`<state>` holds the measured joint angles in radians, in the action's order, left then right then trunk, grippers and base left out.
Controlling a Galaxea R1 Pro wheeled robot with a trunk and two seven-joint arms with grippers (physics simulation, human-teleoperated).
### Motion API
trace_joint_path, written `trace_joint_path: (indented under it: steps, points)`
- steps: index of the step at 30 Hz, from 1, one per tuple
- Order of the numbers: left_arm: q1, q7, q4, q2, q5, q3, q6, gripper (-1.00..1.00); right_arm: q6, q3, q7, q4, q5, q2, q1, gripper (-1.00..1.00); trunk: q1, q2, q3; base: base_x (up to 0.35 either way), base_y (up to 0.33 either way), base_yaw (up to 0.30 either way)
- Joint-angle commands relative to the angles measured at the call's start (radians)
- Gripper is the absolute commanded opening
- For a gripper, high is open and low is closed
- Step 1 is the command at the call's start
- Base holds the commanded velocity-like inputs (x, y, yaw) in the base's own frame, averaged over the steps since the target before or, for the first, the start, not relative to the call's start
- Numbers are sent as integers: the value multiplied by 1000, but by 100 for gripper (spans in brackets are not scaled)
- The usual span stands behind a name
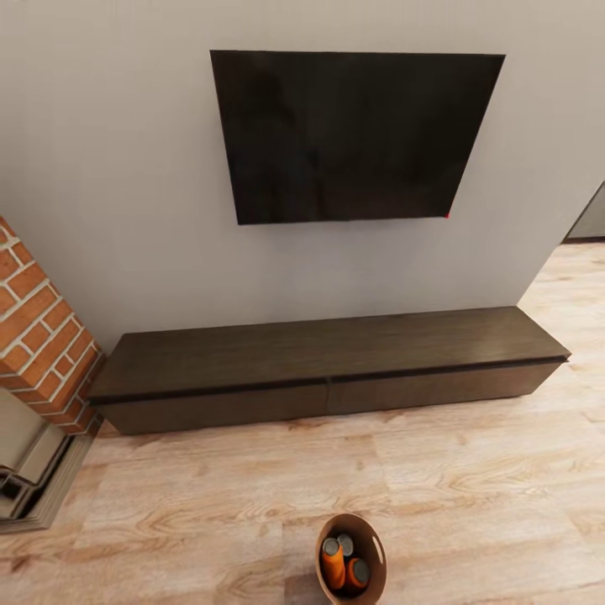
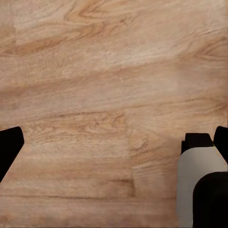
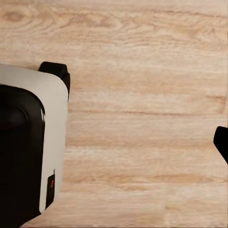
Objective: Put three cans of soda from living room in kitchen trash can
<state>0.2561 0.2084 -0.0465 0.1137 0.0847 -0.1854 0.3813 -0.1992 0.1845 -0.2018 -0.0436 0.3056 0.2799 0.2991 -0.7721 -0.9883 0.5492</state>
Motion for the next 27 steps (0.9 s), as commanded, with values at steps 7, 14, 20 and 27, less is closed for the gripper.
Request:
trace_joint_path:
  steps: [7, 14, 20, 27]
  points:
    - [7, 1, 5, -13, 2, -1, -109, 100, 67, 52, -1, 4, -1, -12, 0, 100, 27, 49, -22, 0, 0, 0]
    - [32, -9, -29, -36, 4, -3, -238, 100, 104, 92, -18, 11, 0, -4, 1, 100, 54, 98, -44, 0, 0, 0]
    - [48, -19, -39, -40, 4, -3, -263, 100, 105, 95, -40, 13, 0, 16, 1, 100, 77, 140, -63, 0, 0, 0]
    - [52, -95, -37, -40, 2, -6, -189, 100, 42, 106, -77, 12, 0, 21, 2, 100, 104, 189, -85, 0, 0, 0]
